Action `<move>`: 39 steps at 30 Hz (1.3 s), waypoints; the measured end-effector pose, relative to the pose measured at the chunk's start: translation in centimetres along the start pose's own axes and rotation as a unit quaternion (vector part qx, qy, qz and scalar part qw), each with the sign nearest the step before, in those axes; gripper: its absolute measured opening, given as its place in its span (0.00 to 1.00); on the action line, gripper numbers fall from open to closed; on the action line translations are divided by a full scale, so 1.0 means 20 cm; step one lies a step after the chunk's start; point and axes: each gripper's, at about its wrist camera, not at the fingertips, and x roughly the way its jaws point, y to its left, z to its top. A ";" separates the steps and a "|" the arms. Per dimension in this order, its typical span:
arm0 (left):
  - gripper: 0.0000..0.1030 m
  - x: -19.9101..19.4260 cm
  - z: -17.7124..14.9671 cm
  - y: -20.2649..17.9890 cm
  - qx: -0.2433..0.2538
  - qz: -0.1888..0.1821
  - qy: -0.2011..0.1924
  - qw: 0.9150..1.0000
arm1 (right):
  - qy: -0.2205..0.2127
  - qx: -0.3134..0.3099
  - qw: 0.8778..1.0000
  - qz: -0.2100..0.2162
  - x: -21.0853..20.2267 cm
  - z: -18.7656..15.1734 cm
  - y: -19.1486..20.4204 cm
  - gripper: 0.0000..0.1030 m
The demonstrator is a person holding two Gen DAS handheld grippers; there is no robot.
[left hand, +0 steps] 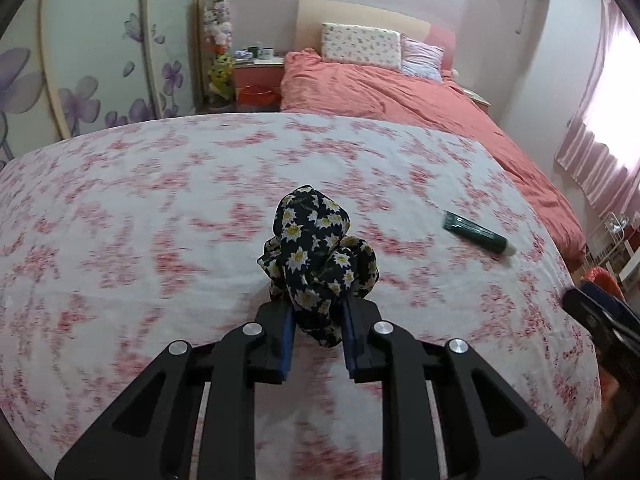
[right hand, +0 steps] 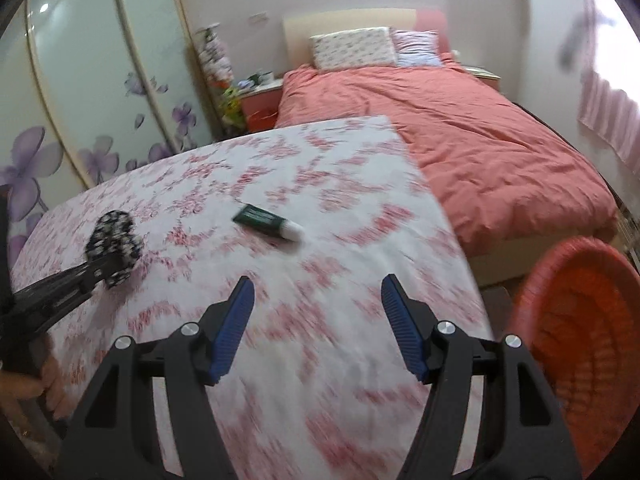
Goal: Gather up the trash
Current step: 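Grasp the green lip gel tube with the right tool while the left tool holds the cloth, then carry the tube and cloth with both tools over the orange basket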
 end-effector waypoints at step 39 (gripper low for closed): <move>0.19 -0.02 0.00 0.18 -0.023 -0.012 0.002 1.000 | 0.058 -0.090 0.994 -0.010 0.37 0.16 0.35 0.22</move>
